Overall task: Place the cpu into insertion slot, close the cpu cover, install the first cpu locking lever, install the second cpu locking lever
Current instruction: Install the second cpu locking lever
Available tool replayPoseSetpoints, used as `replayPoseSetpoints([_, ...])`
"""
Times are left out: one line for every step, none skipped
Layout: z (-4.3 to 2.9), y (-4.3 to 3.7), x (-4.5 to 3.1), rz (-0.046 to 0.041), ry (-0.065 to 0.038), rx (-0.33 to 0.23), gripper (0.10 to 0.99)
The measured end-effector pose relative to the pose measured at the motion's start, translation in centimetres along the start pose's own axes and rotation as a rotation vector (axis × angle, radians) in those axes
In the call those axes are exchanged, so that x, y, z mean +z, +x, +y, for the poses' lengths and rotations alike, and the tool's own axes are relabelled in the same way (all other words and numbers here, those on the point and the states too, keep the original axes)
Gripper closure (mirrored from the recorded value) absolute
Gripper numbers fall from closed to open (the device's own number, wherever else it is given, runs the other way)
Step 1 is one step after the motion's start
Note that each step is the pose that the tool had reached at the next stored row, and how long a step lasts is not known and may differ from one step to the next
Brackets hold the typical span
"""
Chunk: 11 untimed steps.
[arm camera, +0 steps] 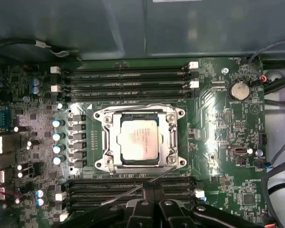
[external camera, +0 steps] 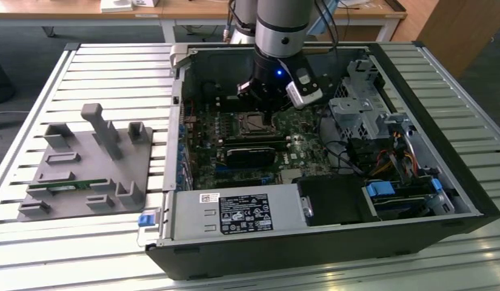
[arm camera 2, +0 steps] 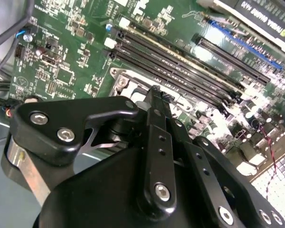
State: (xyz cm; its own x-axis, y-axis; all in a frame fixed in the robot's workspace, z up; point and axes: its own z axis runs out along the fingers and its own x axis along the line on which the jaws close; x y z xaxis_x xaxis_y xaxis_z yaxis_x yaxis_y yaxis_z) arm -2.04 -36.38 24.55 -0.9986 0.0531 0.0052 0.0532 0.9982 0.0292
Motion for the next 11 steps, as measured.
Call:
replayPoseSetpoints([-0.06, 0.0, 0.03, -0.0001, 0.0, 0.0, 0.98])
replayPoseSetpoints([-0.14, 0.0, 0.05, 0.0, 0.0, 0.0, 0.98])
replayPoseSetpoints([-0.23, 0.01, 0.07, 0.0, -0.001, 0.0, 0.98])
replayPoseSetpoints([-0.28, 0.04, 0.09, 0.0, -0.001, 0.0, 0.98])
replayPoseSetpoints([-0.34, 0.08, 0.11, 0.0, -0.001, 0.0, 0.98])
replayPoseSetpoints([-0.38, 0.11, 0.13, 0.0, -0.001, 0.0, 0.98])
replayPoseSetpoints([-0.42, 0.17, 0.15, 0.0, -0.001, 0.0, 0.98])
replayPoseSetpoints([-0.46, 0.24, 0.17, 0.0, -0.001, 0.0, 0.98])
replayPoseSetpoints([-0.48, 0.34, 0.18, 0.0, -0.001, 0.0, 0.98])
replayPoseSetpoints([-0.49, 0.47, 0.2, -0.0001, -0.001, 0.0, 0.98])
replayPoseSetpoints([-0.5, 0.6, 0.21, 0.0, -0.001, 0.0, 0.98])
